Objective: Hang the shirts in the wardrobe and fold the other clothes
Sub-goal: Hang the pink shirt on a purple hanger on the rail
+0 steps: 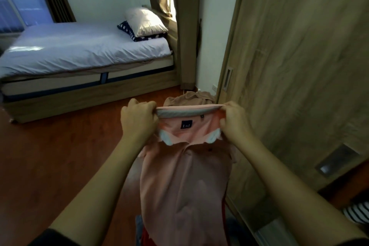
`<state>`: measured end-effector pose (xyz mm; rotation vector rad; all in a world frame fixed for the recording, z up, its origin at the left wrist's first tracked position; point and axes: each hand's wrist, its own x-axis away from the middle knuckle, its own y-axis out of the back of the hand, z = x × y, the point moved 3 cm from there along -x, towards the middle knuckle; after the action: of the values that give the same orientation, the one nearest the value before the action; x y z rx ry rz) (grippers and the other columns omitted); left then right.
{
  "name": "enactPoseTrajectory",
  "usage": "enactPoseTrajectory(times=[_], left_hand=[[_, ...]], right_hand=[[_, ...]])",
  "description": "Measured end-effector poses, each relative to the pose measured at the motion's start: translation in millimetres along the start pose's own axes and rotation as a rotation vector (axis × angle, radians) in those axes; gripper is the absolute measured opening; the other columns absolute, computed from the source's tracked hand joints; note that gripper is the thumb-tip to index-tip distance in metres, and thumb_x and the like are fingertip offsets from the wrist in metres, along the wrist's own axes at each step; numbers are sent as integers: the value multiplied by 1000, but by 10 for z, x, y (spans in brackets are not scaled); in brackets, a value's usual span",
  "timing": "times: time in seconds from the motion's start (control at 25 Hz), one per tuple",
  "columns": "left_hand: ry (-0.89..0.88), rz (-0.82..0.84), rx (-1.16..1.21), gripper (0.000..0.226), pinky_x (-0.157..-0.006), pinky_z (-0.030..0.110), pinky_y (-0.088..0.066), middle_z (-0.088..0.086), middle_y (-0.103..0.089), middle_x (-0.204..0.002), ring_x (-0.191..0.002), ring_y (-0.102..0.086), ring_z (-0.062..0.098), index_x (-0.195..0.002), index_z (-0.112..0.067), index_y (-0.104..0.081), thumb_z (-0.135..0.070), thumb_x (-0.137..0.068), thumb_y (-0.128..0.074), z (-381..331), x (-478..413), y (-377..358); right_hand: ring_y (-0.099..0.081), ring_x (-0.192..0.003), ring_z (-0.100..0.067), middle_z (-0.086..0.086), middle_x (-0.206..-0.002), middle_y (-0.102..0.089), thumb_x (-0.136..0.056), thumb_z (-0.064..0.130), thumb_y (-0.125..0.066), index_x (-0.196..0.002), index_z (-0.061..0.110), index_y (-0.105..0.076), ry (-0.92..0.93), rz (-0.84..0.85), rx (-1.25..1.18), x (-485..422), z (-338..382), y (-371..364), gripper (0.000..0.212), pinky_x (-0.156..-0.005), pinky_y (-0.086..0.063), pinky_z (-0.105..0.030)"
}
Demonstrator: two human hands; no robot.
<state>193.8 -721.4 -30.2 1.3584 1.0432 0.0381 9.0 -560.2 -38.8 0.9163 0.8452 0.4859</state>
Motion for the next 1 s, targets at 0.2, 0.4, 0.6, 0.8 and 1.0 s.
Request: enactPoseTrajectory(times=[0.2,0.4,0.6,0.8,1.0], left_hand=[[142,-223,433,31,-64,29,-39,10,-63,-74,-73,-55,26,-82,-12,-68,-16,-66,-42,-501,59,1233],[-92,-256,805,30,-62,13,-37,0,-65,-77,-70,-51,2,-80,-9,-69,-1,-70,-41,-1284,269,2041],[-362,-76,792,37,-55,24,-38,-2,-61,-62,-54,-51,5,-71,-15,-67,-47,-79,-50,-2093,851,2069],[-697,47,866,34,-58,11,-36,-10,-55,-63,-65,-52,-4,-79,-17,-70,-50,-71,-66,-2868,962,2300],[-841,19,868,44,-58,26,-39,-8,-50,-67,-62,-49,13,-81,-17,-55,-56,-81,-37,-3792,1049,2279]], right_hand=[[-62,-100,-30,-15,-107,-69,-69,6,-41,-89,0,-74,12,-292,-111,493,201,1420,38,-91,-43,-28],[-62,-99,-33,-16,-102,-70,-77,4,-45,-93,7,-74,-72,-435,18,1279,219,2706,33,-89,-45,-34],[-60,-97,-35,-17,-97,-67,-84,8,-46,-87,13,-68,-262,-313,134,2276,-140,3200,23,-72,-41,-31],[-58,-77,-38,-15,-79,-63,-82,20,-41,-67,18,-53,-282,-450,211,3080,-506,3774,20,-59,-33,-34],[-55,-66,-22,3,-74,-58,-84,45,-45,-115,29,-49,-224,-386,388,3638,-802,4275,35,-59,-35,-29]])
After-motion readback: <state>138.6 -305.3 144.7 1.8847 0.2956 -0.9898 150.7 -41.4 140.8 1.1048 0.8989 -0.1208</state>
